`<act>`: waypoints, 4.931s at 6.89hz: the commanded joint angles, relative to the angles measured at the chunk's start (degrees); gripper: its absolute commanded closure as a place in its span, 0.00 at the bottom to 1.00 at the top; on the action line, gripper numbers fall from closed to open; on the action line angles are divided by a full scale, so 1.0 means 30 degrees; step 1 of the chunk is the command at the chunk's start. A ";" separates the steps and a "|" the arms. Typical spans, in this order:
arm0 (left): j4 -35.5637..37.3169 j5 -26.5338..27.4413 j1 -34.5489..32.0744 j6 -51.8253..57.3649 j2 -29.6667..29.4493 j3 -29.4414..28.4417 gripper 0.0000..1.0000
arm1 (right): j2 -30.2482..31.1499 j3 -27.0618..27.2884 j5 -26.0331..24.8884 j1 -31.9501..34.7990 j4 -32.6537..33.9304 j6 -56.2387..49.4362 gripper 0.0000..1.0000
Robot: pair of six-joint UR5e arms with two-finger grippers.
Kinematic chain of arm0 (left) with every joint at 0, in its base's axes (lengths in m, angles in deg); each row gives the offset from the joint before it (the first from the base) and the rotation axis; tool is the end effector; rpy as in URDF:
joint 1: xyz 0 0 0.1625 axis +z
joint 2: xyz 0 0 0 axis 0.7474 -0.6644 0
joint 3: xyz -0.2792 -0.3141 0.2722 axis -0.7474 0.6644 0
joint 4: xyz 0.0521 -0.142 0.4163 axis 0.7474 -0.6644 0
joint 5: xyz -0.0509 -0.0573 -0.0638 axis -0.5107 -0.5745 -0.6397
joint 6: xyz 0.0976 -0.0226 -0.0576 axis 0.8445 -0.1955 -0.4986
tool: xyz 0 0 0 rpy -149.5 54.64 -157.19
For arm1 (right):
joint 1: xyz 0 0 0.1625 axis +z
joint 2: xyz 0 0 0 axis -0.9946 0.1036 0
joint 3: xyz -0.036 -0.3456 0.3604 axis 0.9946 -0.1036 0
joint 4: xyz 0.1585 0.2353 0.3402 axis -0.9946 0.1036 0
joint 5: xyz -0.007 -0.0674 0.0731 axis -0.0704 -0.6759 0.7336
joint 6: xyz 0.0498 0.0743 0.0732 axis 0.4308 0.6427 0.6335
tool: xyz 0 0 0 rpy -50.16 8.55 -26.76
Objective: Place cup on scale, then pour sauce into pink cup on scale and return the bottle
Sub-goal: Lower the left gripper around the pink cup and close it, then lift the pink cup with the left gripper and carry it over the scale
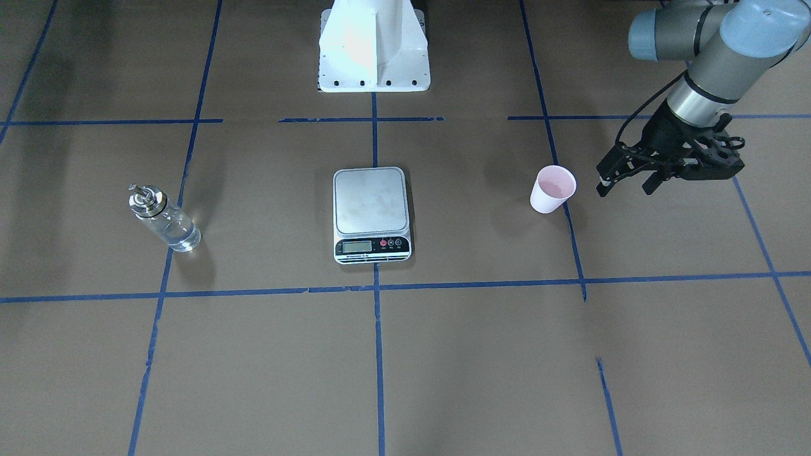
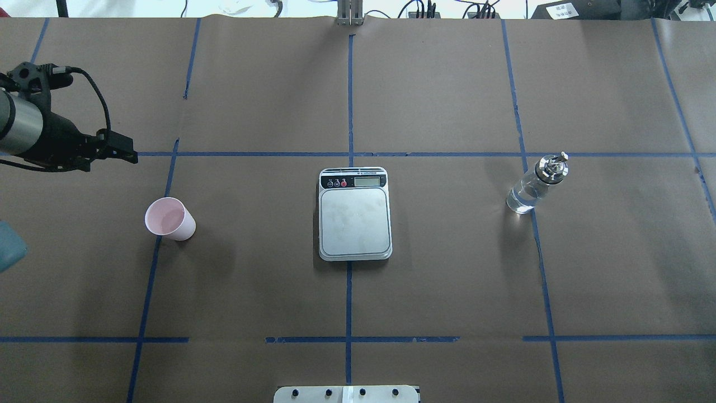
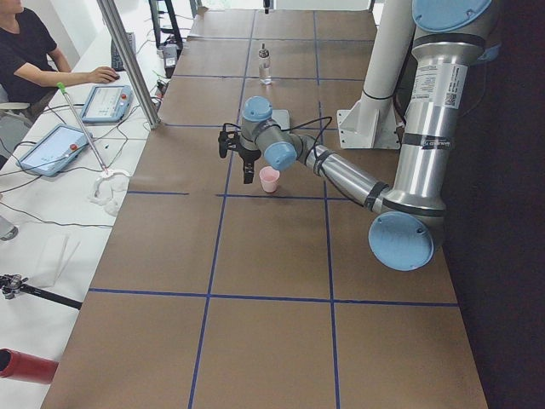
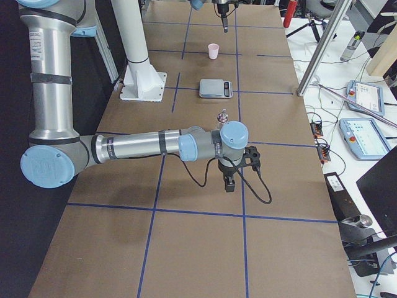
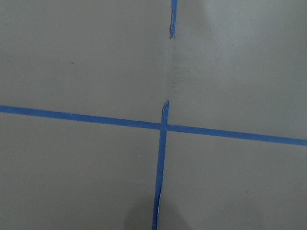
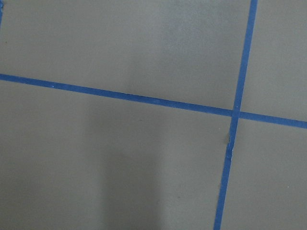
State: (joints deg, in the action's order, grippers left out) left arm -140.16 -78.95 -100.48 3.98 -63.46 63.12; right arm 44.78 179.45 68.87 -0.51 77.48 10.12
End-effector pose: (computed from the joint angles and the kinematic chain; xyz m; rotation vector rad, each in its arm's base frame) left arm 0.2922 -0.5003 0.4653 0.1342 0.9262 -0.2020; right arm -0.0112 -0.5245 0.6614 0.0979 -0.8405 -0.1347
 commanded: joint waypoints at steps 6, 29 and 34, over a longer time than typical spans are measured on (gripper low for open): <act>-0.0346 0.1210 0.2249 -0.1924 0.0139 -0.0102 0.00 | -0.0040 0.0149 -0.0271 0.0129 -0.0170 -0.0011 0.00; 0.7031 0.0687 0.3340 -0.2163 -0.2908 0.2326 1.00 | 0.0018 0.0470 0.0080 0.1066 0.0035 0.0019 0.00; 1.1141 0.0366 0.4444 -0.6807 -1.2855 -0.2610 1.00 | 0.0048 0.0618 0.0081 0.1213 0.0035 0.0019 0.00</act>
State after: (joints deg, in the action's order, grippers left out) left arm -106.51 -77.53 -89.30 -11.22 -96.00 60.78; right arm 44.92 181.28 69.12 3.10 77.59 10.22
